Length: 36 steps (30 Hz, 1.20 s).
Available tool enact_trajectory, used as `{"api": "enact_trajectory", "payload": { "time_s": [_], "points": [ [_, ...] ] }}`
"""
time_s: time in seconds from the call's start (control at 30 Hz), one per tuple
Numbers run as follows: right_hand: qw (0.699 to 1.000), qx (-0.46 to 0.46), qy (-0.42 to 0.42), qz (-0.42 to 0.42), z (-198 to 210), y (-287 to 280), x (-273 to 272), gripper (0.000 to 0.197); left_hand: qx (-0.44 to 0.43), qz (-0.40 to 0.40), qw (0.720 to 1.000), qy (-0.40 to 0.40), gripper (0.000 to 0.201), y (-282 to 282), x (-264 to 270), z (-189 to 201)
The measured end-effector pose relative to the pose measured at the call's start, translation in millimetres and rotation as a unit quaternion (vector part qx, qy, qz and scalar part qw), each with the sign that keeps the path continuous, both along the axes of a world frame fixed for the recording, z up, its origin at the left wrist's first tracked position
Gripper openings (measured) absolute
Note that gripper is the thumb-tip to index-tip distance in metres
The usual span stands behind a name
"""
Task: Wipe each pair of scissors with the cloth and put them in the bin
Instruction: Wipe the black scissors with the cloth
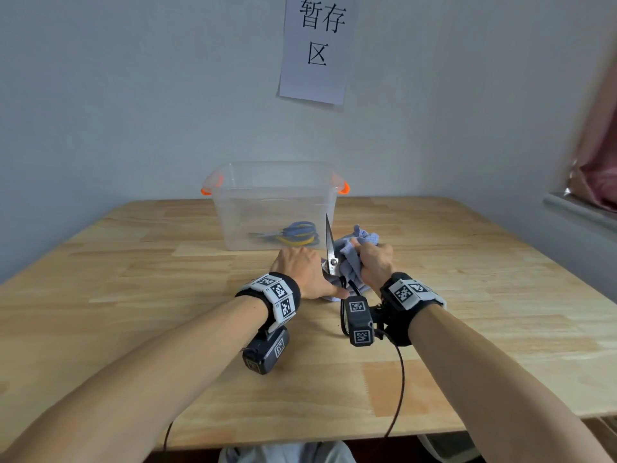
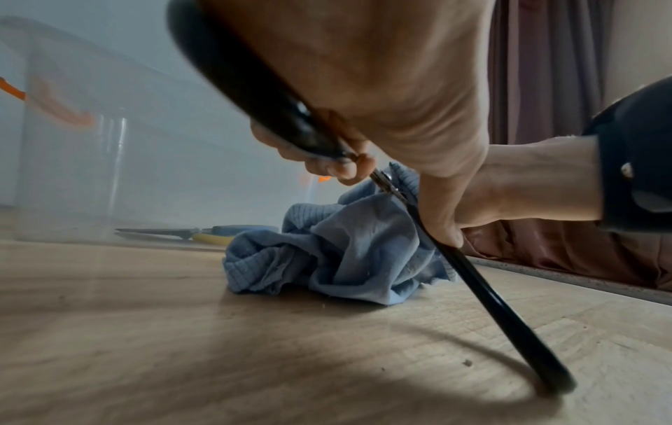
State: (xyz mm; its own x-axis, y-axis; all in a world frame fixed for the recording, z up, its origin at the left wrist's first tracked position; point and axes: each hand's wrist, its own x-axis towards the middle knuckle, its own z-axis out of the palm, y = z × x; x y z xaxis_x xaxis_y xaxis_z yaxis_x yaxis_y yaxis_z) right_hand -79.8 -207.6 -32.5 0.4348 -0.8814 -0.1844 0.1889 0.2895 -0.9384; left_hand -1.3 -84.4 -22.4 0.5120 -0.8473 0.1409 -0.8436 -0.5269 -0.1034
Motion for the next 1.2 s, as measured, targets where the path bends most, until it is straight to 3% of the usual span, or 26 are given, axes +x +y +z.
{"api": "enact_trajectory", "payload": {
  "time_s": [0.4,0.53,0.63,0.73,0.87,0.97,1.2],
  "points": [
    [1.000,0.015,0.002,-0.018,-9.7,-14.8,0.4,0.016,0.007,-0.003,1.000,0.009,0.078,9.8,0.3,1.5],
    [0.995,-0.042,0.090,-0.014,-15.5,-31.4,-1.0,0.037,0.005,0.019,1.000,0.018,0.074,17.6,5.1,2.0],
    [0.983,-0.115,0.139,0.027,-22.5,-36.1,0.0,0.028,-0.007,0.039,0.999,0.031,0.074,20.8,11.9,4.1],
    [0.961,-0.144,0.201,0.120,-20.6,-33.6,-0.5,0.031,-0.019,0.047,0.998,0.047,0.072,20.9,13.2,5.1],
    [0.955,-0.078,0.130,0.256,-11.1,-25.8,-10.6,0.016,-0.034,0.048,0.997,0.054,0.074,20.2,11.7,4.9],
    [0.937,-0.046,0.071,0.339,-2.5,-22.8,-22.2,0.020,-0.055,0.044,0.996,0.063,0.076,17.7,11.9,4.8],
    [0.928,-0.036,0.012,0.370,-5.8,-23.5,-25.0,0.021,-0.070,0.033,0.994,0.079,0.075,11.6,6.5,3.5]
  ]
}}
